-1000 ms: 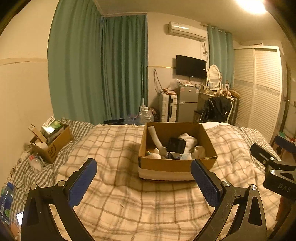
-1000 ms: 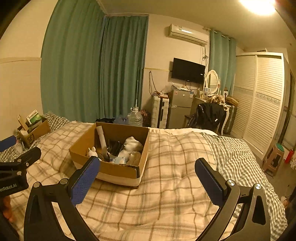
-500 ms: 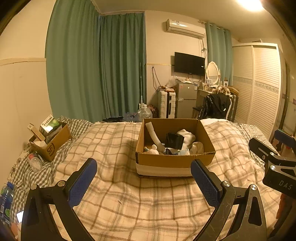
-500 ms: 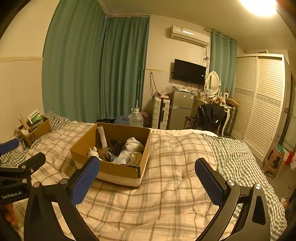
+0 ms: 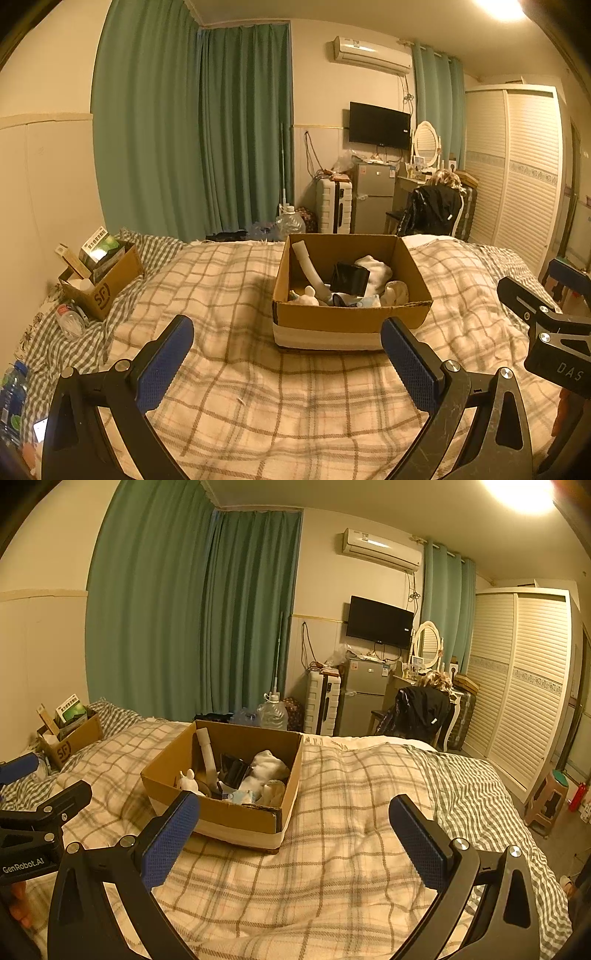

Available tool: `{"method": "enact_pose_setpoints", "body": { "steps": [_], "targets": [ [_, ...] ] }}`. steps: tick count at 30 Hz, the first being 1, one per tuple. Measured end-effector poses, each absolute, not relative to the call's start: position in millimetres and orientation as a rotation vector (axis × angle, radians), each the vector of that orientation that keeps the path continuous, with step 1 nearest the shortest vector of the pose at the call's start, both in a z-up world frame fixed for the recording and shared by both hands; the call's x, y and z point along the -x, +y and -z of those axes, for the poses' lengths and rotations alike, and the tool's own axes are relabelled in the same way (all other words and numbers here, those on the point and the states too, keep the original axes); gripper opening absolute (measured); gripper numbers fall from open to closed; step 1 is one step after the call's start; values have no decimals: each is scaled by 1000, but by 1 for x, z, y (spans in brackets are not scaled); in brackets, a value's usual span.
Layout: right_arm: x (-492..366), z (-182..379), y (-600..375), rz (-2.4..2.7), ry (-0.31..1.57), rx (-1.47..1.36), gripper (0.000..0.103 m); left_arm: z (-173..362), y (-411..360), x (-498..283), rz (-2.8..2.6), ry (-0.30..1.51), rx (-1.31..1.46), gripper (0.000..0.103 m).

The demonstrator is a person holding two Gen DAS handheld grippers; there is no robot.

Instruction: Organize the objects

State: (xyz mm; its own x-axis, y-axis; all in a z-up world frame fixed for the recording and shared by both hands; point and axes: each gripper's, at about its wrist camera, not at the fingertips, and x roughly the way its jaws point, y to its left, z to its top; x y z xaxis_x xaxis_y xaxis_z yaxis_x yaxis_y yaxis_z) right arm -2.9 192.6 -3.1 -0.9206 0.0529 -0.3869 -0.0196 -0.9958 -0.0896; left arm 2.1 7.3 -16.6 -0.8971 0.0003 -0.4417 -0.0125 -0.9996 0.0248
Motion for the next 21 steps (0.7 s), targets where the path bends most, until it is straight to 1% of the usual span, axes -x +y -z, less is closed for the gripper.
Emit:
{"method": "enact_pose_setpoints", "body": {
  "steps": [21],
  "targets": [
    [4, 4, 191, -3029, -132, 628, 103, 17, 5, -5, -3082, 42, 695, 103]
  ]
}}
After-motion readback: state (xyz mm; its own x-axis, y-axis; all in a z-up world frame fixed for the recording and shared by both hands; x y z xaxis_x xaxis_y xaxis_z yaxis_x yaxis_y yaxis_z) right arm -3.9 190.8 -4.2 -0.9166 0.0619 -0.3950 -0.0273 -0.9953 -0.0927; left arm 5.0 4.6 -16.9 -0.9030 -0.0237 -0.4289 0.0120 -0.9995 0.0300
